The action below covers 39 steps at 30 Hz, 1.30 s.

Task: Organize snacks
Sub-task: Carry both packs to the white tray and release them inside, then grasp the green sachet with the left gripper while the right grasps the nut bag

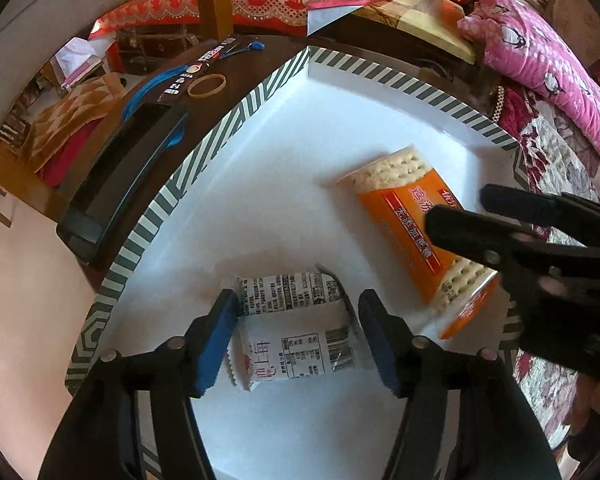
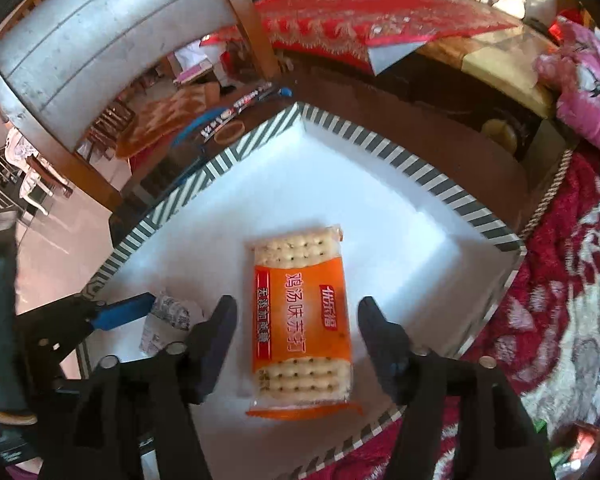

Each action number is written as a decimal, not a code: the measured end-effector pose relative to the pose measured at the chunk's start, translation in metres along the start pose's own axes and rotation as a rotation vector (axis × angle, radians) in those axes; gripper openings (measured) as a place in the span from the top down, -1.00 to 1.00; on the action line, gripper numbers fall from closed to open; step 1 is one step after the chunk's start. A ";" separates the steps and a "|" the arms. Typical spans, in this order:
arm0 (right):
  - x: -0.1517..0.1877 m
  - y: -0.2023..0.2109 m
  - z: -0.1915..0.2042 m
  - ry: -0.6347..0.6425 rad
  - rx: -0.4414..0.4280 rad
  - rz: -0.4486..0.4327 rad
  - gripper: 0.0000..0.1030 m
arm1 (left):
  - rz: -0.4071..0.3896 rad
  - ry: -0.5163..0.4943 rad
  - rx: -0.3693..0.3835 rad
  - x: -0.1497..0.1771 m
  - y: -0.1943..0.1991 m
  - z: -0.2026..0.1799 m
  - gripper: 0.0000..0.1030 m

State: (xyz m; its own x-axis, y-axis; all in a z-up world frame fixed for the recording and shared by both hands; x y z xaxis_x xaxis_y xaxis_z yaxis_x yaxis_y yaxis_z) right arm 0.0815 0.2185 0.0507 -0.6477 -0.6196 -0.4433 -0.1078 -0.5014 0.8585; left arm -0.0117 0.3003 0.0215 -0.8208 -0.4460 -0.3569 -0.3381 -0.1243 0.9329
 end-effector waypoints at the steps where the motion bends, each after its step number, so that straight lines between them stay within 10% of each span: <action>1: 0.001 0.004 0.000 -0.001 -0.002 -0.006 -0.36 | -0.001 -0.002 0.000 0.000 0.002 -0.001 -0.27; 15: 0.050 0.076 -0.027 -0.111 -0.004 -0.115 -0.56 | -0.100 -0.027 0.021 0.005 0.054 -0.020 -0.59; 39: 0.200 0.188 -0.138 -0.370 0.143 -0.184 -0.63 | -0.042 -0.252 0.169 0.040 0.062 -0.179 -0.63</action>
State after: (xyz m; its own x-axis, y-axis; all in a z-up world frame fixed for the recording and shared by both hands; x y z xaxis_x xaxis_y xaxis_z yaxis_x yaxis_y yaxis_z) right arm 0.0359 -0.0826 0.0877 -0.8319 -0.2562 -0.4923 -0.3335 -0.4782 0.8124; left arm 0.0173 0.1160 0.0740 -0.8855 -0.2072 -0.4158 -0.4288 0.0203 0.9032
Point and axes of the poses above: each gripper's, at about its wrist camera, not at the fingertips, and y roughly against the way its jaws point, z to its left, x to its underside, the point moved 3 cm from there along -y, roughly the way its jaws point, and after that the axes turned 1 degree about x, right-handed, at the moved point
